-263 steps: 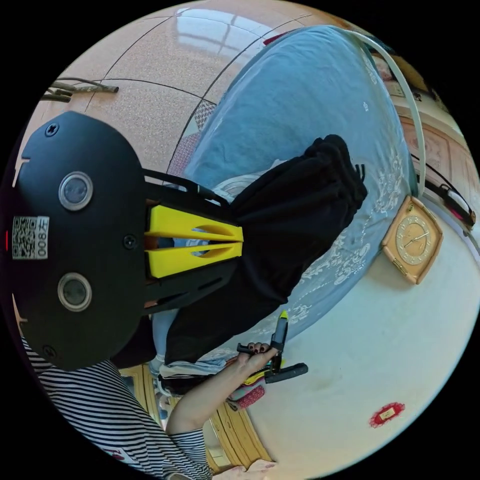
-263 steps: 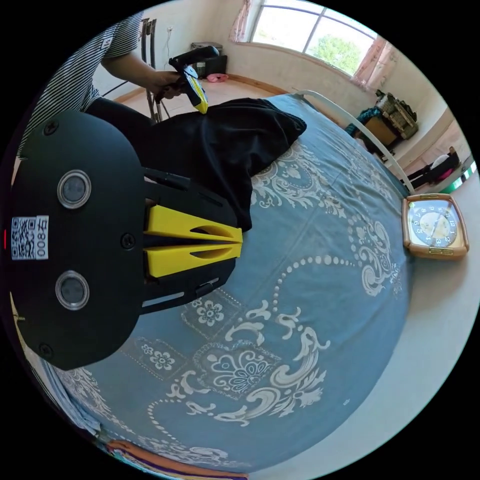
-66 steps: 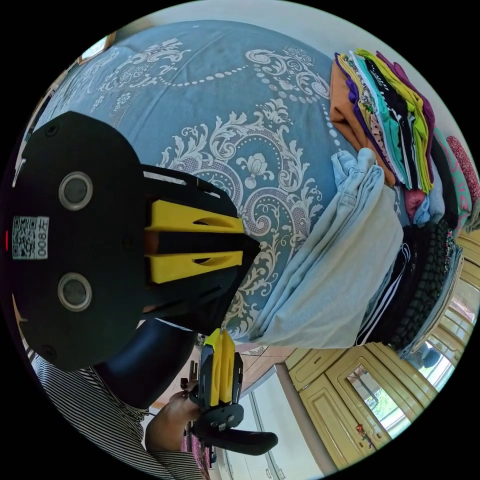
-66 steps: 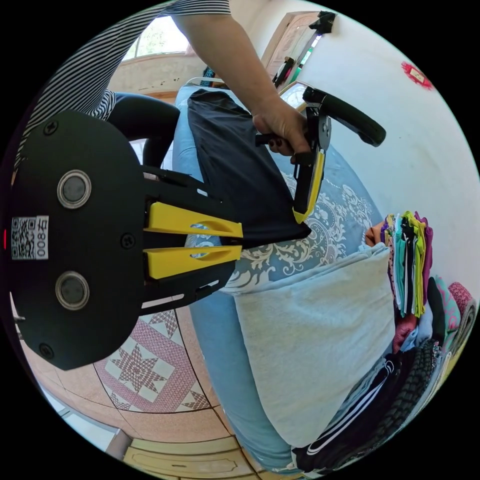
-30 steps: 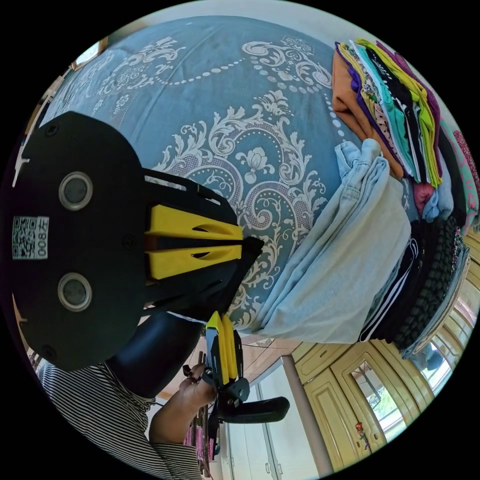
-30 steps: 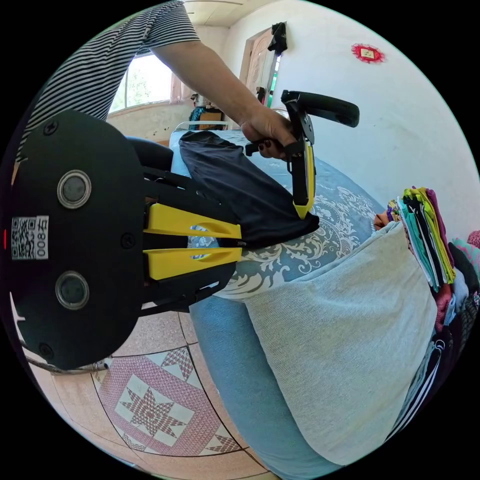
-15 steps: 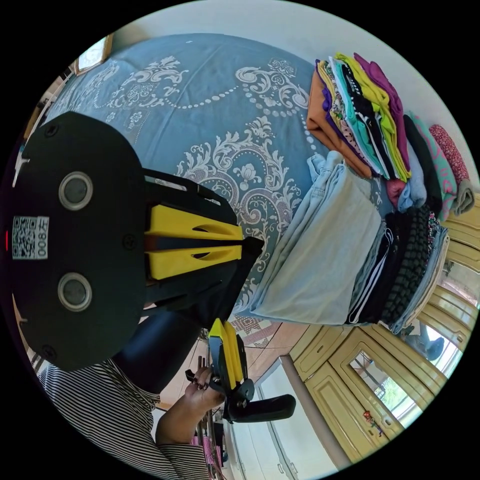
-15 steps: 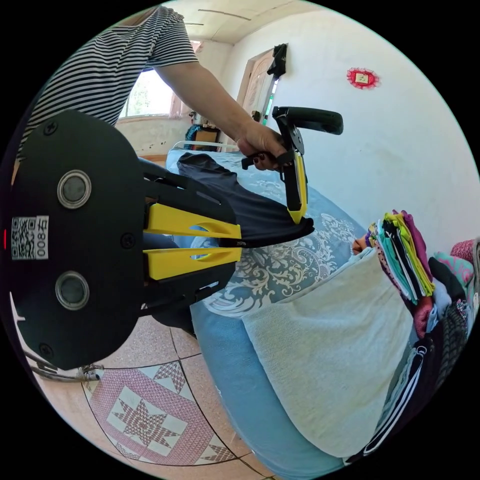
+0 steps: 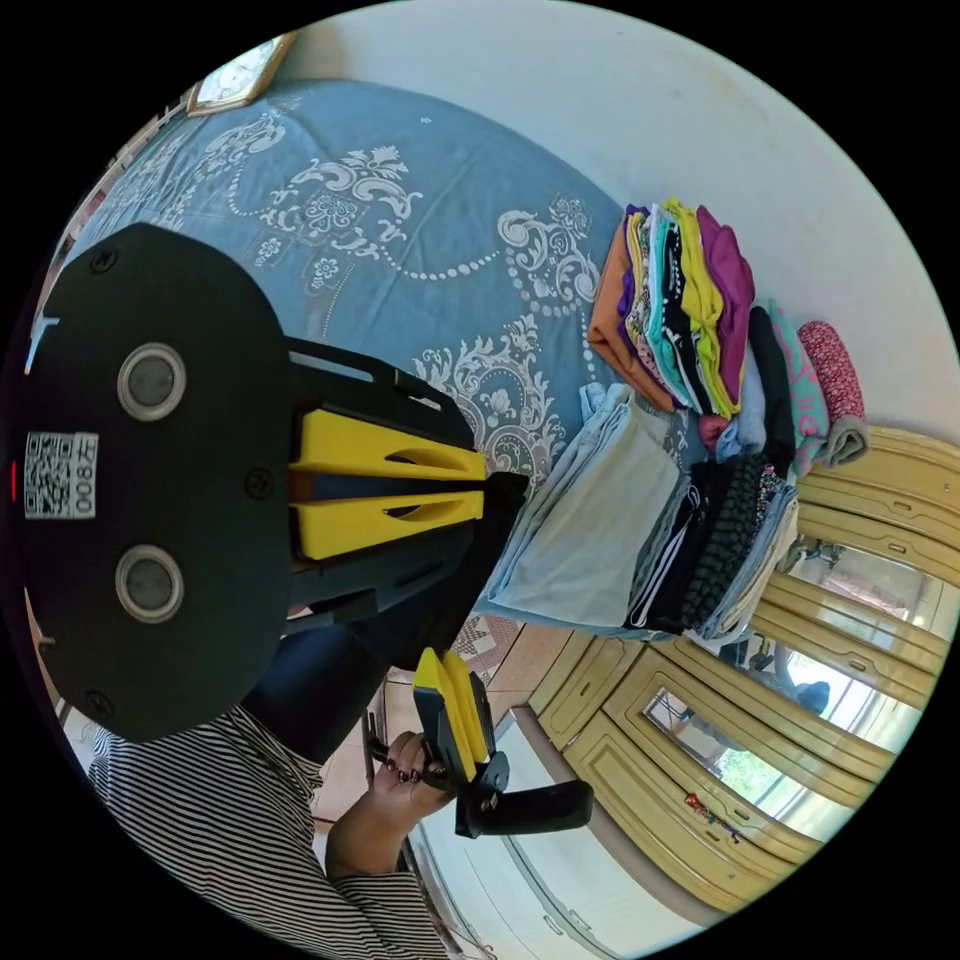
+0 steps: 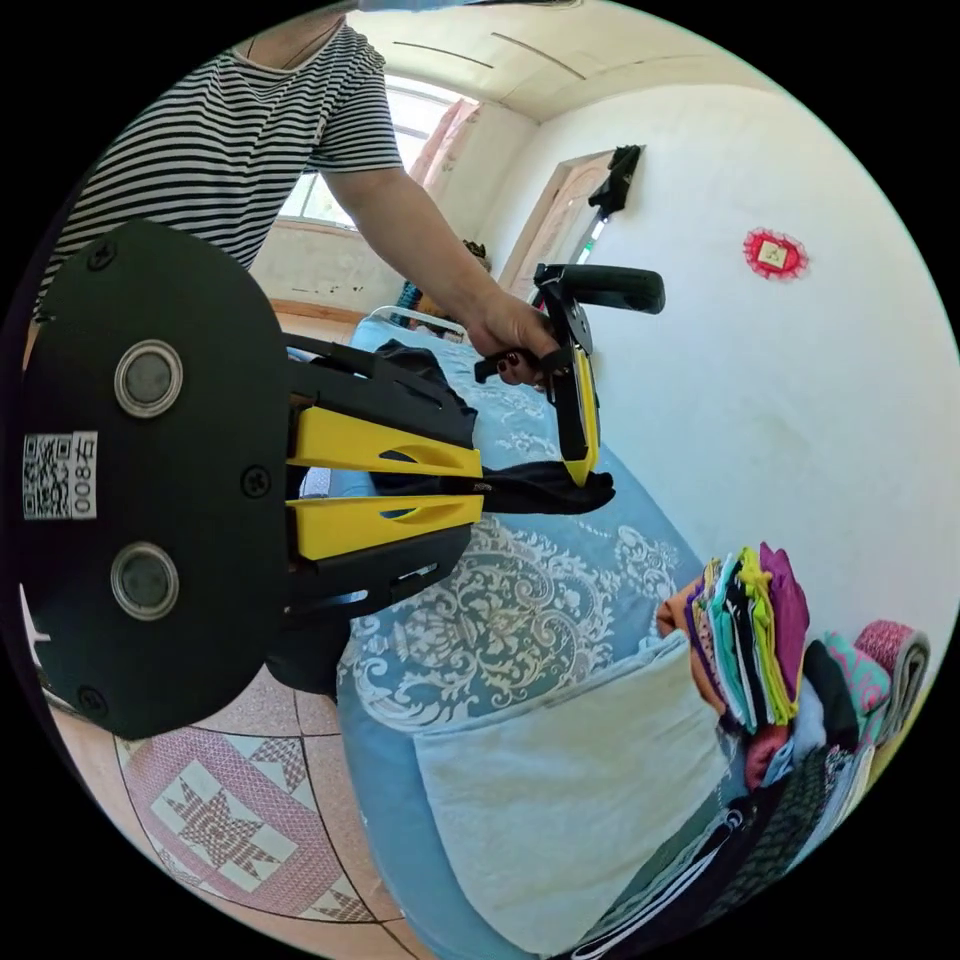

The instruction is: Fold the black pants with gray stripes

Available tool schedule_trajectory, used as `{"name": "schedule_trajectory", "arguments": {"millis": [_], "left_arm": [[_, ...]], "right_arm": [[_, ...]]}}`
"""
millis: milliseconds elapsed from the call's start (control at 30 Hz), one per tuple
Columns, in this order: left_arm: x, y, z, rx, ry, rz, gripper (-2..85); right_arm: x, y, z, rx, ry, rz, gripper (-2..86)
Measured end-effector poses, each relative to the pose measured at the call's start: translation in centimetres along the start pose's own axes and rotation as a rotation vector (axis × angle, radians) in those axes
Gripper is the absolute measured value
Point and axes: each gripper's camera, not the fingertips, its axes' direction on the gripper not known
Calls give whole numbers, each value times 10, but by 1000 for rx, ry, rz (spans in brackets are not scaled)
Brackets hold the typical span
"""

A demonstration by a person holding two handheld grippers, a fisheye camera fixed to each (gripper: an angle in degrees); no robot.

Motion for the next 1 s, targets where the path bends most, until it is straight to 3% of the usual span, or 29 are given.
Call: {"name": "schedule_trajectory", "arguments": {"millis": [600,1000], "left_arm": [[-36,188,-275,170,-17,-200,20],[-98,316,-389,182,52,-398,22]], "right_arm": [[-229,-38,164,-199,-175,-289,31],[-343,-53,331,-417,-237,-370,30]]}}
